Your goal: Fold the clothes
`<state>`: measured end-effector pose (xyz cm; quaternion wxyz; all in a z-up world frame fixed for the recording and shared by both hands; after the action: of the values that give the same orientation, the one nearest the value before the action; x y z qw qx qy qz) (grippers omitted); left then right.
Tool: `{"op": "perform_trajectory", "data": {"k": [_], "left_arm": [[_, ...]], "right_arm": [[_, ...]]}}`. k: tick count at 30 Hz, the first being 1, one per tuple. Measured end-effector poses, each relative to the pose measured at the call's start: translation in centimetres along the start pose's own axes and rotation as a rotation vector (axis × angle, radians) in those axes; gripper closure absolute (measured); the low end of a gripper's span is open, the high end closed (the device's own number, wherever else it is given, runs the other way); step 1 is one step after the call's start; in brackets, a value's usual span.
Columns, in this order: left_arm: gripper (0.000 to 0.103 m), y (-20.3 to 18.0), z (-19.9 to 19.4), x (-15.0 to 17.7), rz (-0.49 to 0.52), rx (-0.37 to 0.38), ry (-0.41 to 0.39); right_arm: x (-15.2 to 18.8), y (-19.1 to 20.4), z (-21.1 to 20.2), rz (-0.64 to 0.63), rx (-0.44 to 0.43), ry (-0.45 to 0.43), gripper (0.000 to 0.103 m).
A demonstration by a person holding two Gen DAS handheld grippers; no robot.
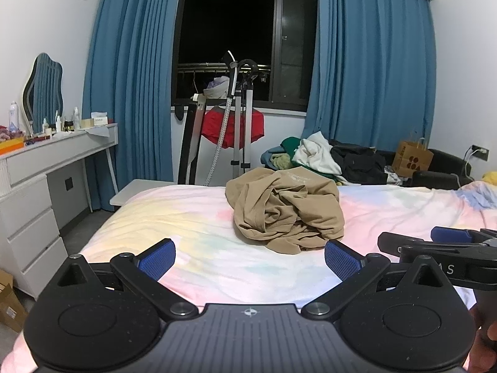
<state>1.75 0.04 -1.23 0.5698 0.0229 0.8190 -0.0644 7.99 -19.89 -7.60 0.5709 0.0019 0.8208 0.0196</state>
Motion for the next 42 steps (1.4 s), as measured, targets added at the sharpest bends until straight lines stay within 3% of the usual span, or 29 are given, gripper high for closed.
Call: {"op": "perform_trajectory", "data": {"k": [9,21,33,37,41,42], "left_arm": [[0.001,0.0,0.5,0.9,-0.040,0.029,-0.014],[0.013,-1.7,4.1,3.9,0.025,0.050,0.114],[0.026,-3.6,14.8,2.3,0.145,0.042,0.129],[0.026,-3.0,20.6,1.8,0.169,-0.004,0.078],[0.038,-2.4,26.3,1.4,0.192,-0.049,0.027],[0.040,-1.9,27.6,1.2,0.159,-0.045,0.021]], "right_arm": [[-0.3,-0.6,-0.1,0.002,0.023,-0.022,0.015],[-0.8,-3.3,-0.2,0.091,0.073,-0.029,0.015],[-0.2,-6.3,0.5,0.219,0.078,0.031,0.015],[0.5,-7.1,1.6,0.267,0.058,0.068,0.015],[1.9,-6.8,3.5,0.273,0.037,0.129,0.015],[2.2,-6.7,4.0,0.271,0.035,0.140,0.015]]}}
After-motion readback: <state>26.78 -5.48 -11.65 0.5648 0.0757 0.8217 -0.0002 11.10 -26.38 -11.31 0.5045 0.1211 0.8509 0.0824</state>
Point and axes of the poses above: each gripper's, at about its wrist camera, not at the fingertips, and z roughly the way its jaws point, y to its left, x to its underside, the point moved 2 cm from there along z, roughly the way its jaws point, and after that the axes turned 6 degrees about x, right-handed, at the moved point
